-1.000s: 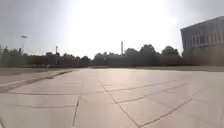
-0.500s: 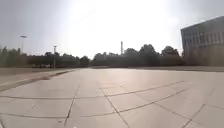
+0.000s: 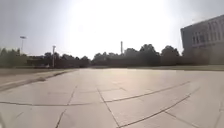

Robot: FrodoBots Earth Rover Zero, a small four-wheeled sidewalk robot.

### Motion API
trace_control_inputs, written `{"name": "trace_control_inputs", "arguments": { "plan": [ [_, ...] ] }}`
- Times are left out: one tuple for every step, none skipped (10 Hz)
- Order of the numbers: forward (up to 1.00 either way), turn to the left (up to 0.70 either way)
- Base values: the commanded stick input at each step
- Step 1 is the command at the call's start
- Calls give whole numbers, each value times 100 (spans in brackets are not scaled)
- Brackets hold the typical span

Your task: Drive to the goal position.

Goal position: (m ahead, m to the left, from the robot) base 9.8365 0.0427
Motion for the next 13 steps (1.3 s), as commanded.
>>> {"name": "trace_control_inputs", "arguments": {
  "plan": [
    [70,0],
    [70,0],
    [70,0],
    [70,0],
    [70,0],
    [70,0],
    [70,0],
    [70,0],
    [70,0],
    [70,0],
    [70,0],
    [70,0],
    [70,0]
  ]
}}
